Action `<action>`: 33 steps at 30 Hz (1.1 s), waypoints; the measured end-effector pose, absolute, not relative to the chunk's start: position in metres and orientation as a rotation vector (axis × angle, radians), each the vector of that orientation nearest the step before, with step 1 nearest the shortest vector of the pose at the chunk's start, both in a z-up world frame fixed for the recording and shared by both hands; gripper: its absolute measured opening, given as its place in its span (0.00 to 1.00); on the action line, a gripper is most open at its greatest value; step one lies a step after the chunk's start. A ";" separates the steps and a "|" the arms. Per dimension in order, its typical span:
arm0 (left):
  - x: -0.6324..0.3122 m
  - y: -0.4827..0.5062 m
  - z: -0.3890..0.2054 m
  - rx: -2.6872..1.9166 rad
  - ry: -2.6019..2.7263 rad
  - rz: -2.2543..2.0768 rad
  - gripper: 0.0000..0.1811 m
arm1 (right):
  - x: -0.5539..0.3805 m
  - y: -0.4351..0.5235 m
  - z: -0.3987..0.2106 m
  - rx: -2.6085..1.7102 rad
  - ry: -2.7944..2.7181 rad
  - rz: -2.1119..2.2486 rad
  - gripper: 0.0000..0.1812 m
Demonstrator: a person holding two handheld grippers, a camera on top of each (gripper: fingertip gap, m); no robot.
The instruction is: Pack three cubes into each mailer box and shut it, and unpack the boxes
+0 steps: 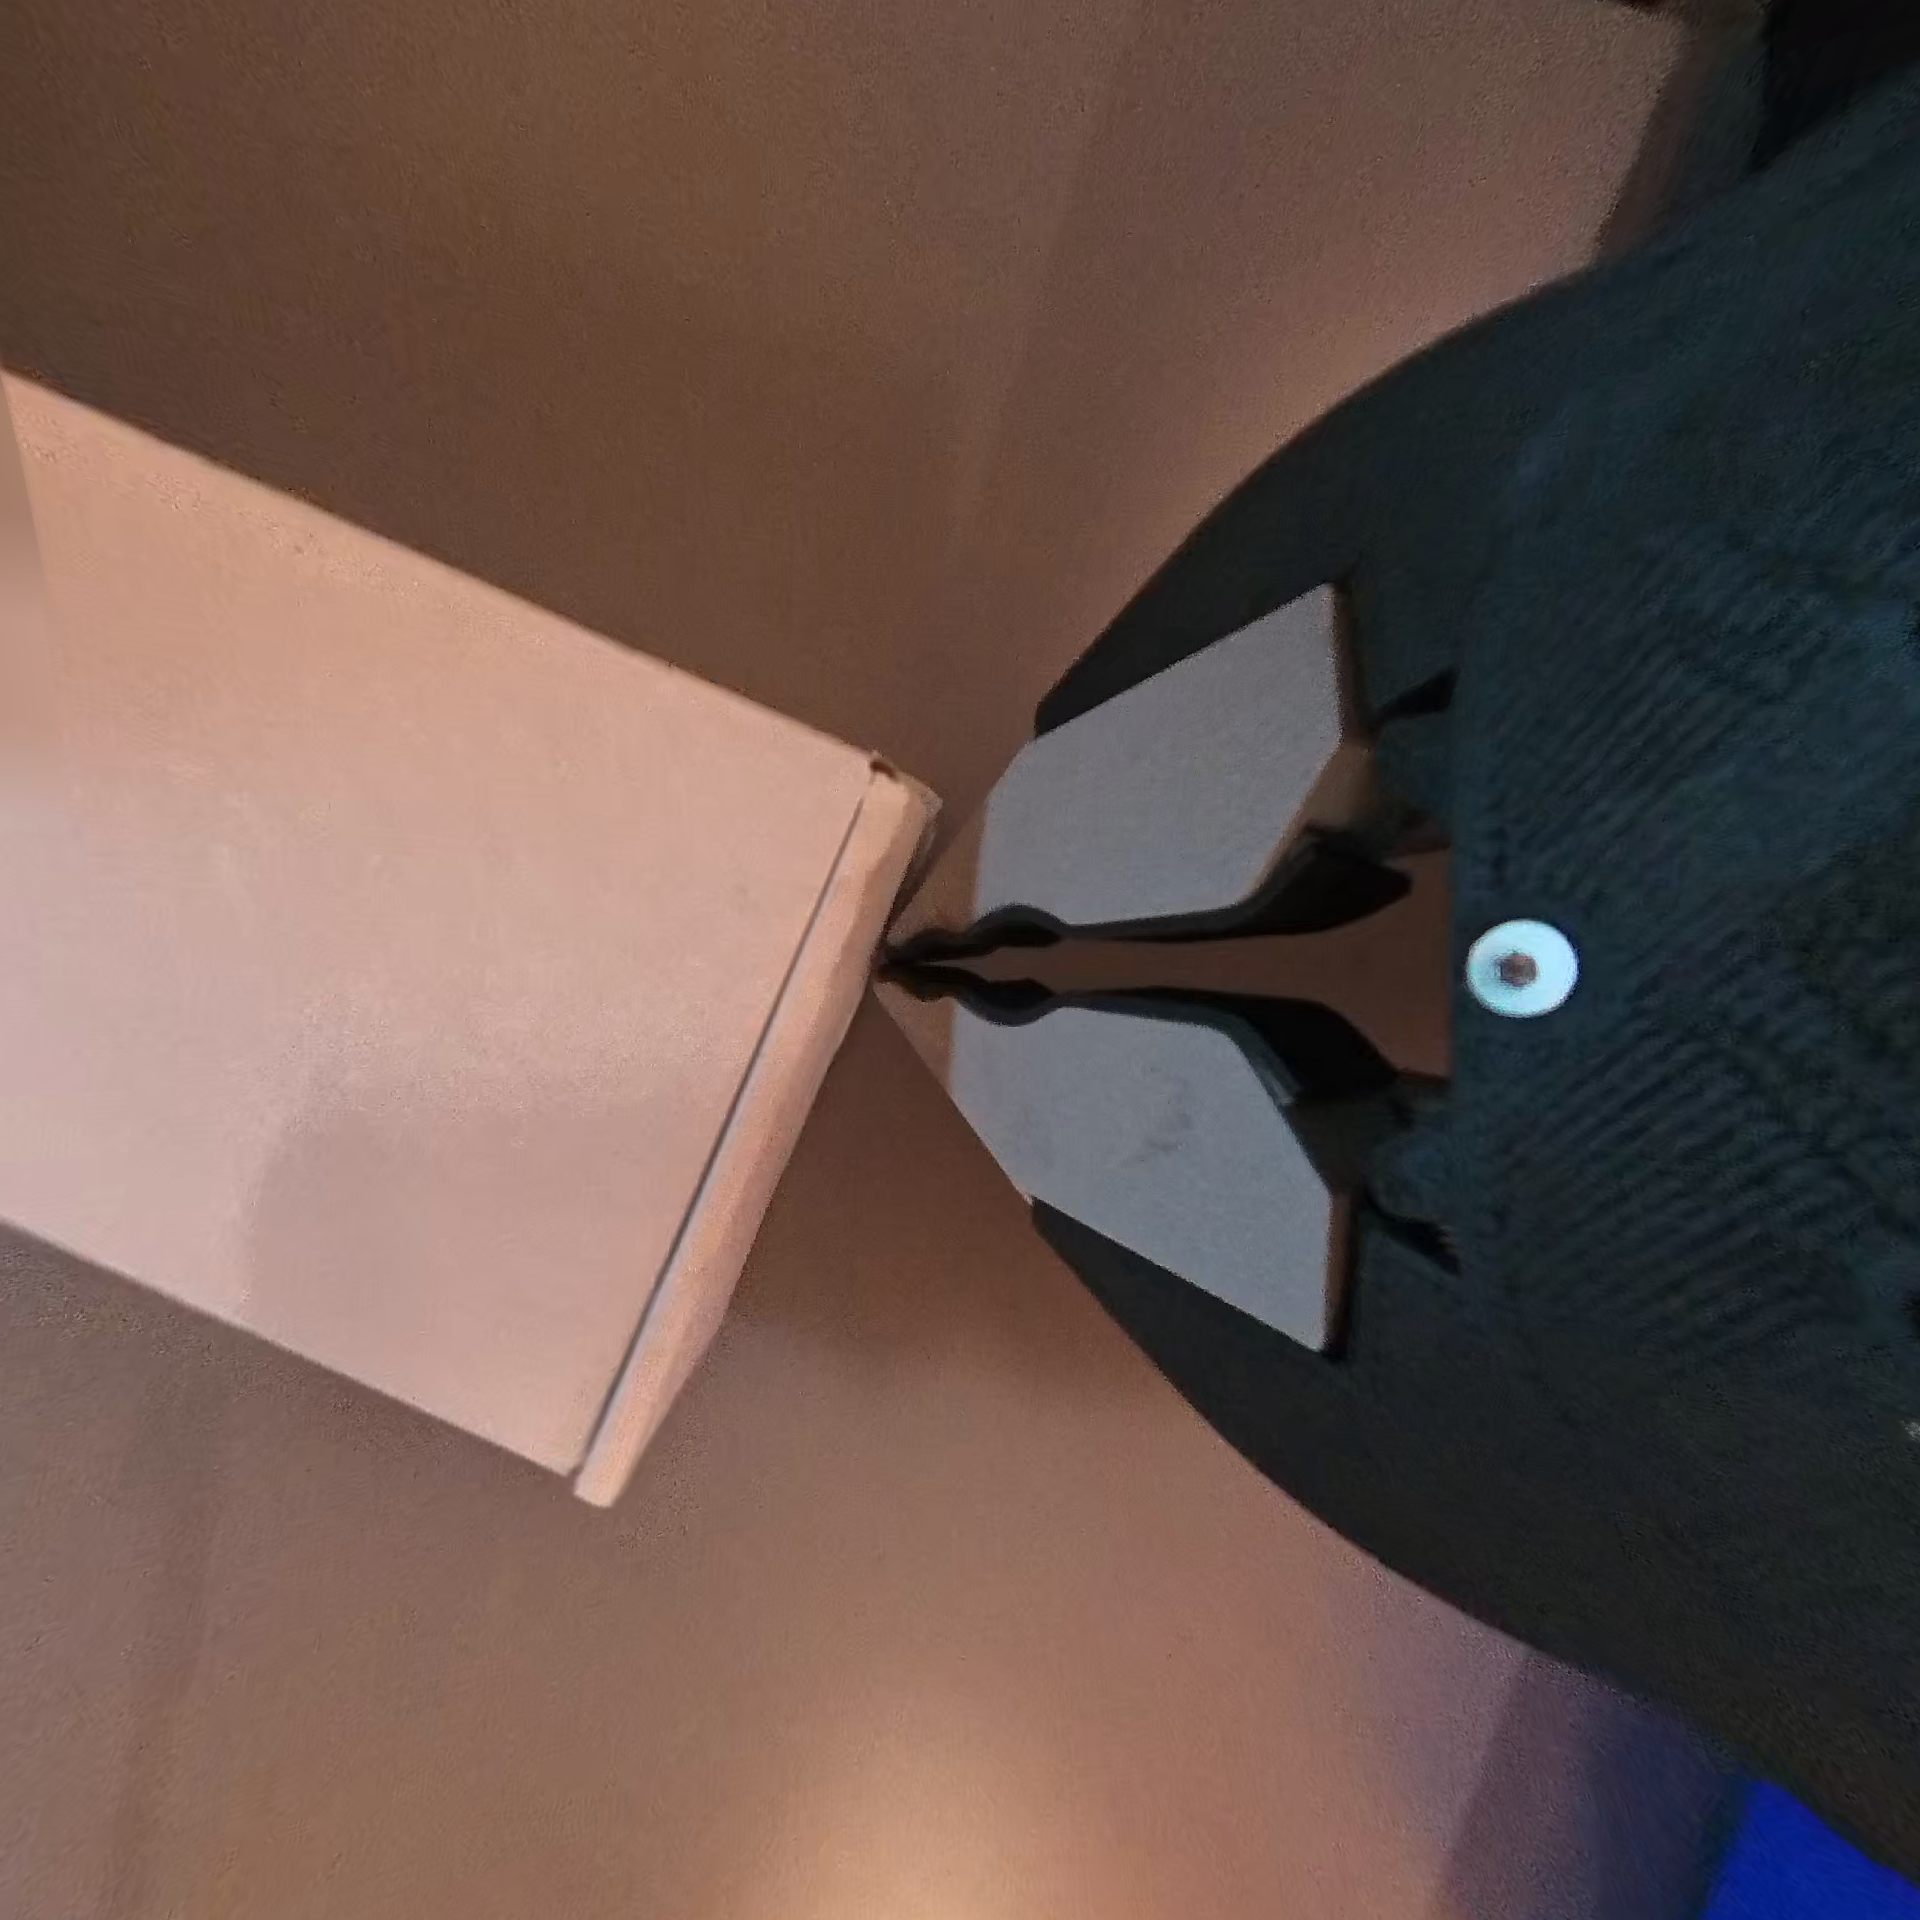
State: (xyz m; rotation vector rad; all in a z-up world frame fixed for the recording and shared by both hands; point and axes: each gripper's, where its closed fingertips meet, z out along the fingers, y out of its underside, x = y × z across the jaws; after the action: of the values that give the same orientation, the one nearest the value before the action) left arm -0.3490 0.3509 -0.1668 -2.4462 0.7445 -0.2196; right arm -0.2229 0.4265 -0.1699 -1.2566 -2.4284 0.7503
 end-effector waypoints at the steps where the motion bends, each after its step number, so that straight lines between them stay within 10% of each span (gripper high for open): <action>1: -0.350 0.352 -0.163 -2.424 0.718 -0.245 0.00 | -0.222 0.424 -0.167 -1.254 -2.428 0.785 0.00; 25: -0.345 0.372 -0.110 -2.114 0.434 -0.590 0.00 | -0.247 0.466 -0.078 -1.319 -1.808 1.348 0.00; 33: -0.360 0.387 -0.131 -2.192 0.386 -0.419 0.41 | -0.252 0.471 -0.075 -1.325 -1.762 1.334 0.05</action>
State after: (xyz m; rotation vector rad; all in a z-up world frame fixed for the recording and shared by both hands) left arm -0.3601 0.3872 -0.1308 -2.1920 0.3860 -0.4190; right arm -0.2518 0.4714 -0.0748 -1.3253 -1.7619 1.3335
